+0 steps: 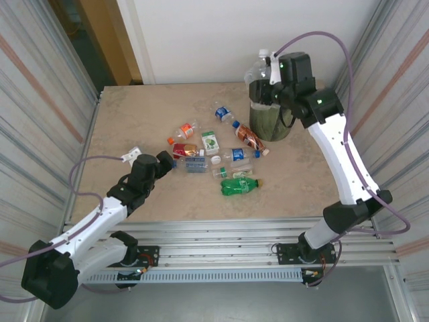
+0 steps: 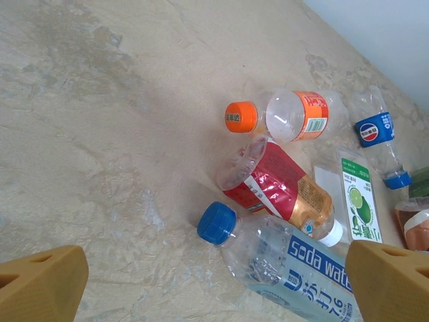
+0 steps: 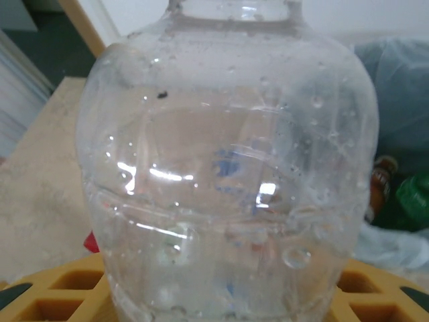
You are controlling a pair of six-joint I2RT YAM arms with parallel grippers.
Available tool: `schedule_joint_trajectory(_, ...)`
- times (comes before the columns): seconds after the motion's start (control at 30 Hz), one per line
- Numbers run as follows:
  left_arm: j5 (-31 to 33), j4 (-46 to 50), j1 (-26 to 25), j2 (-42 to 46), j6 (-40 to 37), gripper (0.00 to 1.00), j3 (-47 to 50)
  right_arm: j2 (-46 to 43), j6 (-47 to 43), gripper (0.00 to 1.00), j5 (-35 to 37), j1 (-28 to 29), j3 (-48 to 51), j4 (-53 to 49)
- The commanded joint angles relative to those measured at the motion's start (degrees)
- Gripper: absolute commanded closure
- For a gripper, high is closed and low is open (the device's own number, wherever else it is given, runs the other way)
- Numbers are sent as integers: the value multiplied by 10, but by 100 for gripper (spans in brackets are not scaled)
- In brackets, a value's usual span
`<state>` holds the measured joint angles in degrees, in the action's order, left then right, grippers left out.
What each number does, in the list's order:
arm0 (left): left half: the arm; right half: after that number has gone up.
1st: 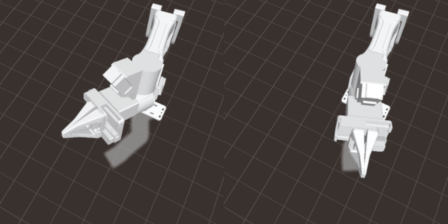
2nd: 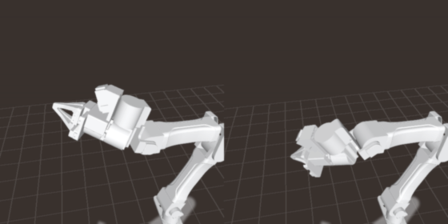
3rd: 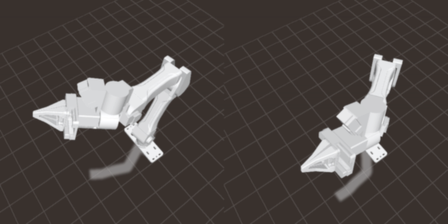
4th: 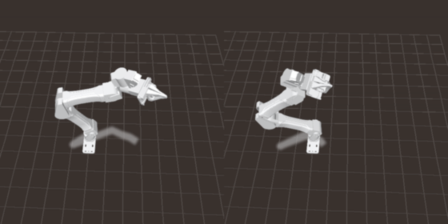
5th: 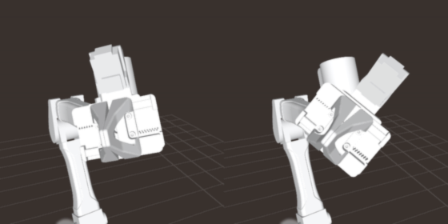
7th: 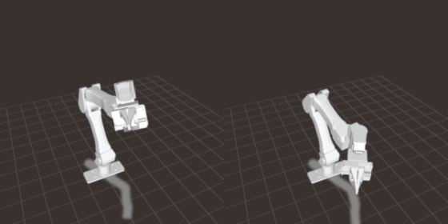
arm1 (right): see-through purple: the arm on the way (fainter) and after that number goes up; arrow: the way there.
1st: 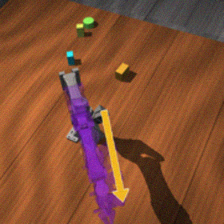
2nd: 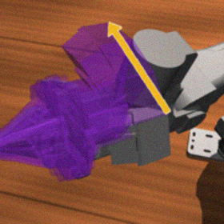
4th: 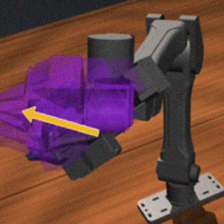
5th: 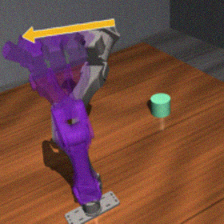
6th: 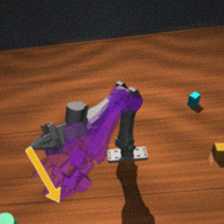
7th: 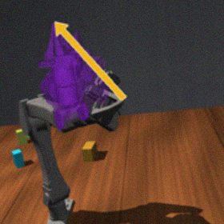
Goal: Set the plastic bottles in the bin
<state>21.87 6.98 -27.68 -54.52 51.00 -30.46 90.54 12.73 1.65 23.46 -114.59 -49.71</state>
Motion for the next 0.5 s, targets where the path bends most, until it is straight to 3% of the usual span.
schedule_joint_trajectory(0.0, -3, -12, 6, 16, -19, 1, -6, 34, -30, 64, -61, -36, -45, -8)
schedule_joint_trajectory(0.23, -14, -20, 7, 15, -29, 1, -8, 123, -30, 64, -140, -116, -136, -18)
schedule_joint_trajectory(0.47, -27, -22, 9, 7, -37, 1, -17, 229, -36, 64, -143, -153, -238, -50)
